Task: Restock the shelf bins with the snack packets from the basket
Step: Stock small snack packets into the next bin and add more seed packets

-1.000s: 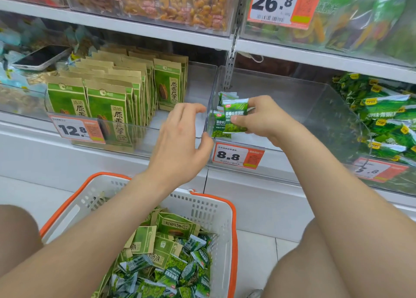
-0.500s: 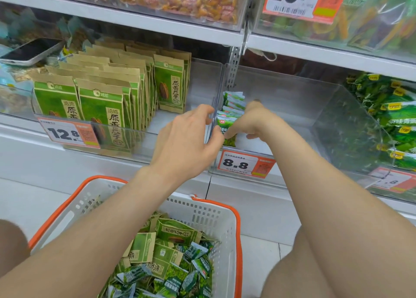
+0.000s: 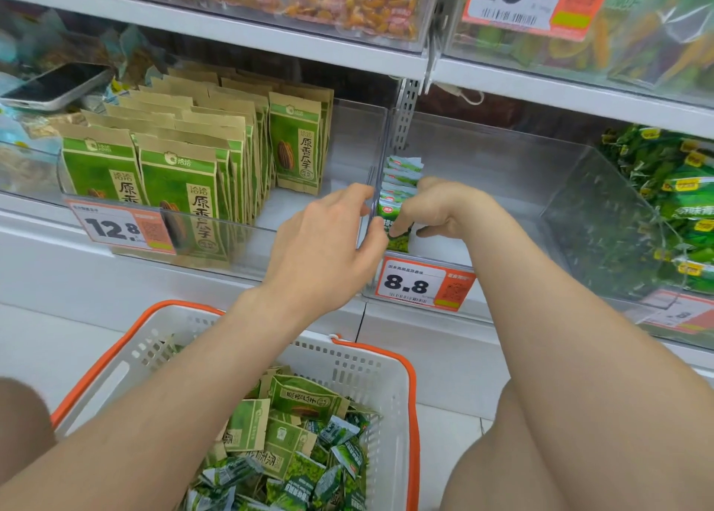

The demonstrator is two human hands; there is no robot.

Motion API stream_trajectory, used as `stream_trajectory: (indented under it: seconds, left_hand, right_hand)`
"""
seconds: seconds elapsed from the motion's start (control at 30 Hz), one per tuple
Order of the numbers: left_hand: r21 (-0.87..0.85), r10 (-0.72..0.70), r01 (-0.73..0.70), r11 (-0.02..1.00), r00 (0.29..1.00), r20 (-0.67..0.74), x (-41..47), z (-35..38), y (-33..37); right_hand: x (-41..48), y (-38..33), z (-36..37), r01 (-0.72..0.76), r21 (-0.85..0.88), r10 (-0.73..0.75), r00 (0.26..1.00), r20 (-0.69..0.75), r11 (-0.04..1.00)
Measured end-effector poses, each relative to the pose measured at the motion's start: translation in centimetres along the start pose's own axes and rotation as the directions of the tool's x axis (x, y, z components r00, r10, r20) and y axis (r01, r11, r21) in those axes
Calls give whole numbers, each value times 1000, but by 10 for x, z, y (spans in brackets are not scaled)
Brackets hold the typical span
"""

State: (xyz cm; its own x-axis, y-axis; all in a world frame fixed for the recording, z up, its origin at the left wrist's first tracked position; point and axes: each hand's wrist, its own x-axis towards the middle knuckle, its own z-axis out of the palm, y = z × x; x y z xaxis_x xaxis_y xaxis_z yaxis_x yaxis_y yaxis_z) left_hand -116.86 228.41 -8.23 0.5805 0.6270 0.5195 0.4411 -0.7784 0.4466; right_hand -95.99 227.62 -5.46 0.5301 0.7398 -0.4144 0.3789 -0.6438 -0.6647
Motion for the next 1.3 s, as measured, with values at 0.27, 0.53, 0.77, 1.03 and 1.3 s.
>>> stream_trajectory:
  seconds: [0.27, 0.53, 0.77, 1.03, 1.3]
  left_hand:
    - [-29, 82, -80, 996, 995, 60, -5, 0, -10]
    - [21, 254, -260, 965, 921, -295, -29, -12, -1]
    - [251, 47, -109, 962, 969, 243, -70, 9, -11]
    - [289, -151, -342, 894, 376, 914, -144, 71, -36]
    - [234, -102, -424, 875, 310, 945, -194, 128, -67]
  right_hand:
    - [-15, 3, -4, -65, -123, 59, 997, -48, 990]
    - [-65, 8, -7, 181, -451, -384, 826, -412, 874]
    - [-161, 11, 46, 448, -535, -647, 713, -270, 716]
    - [-172, 61, 102, 436, -803, -256, 898, 358, 405]
    - [-159, 74, 117, 501, -788, -165, 865, 475, 358]
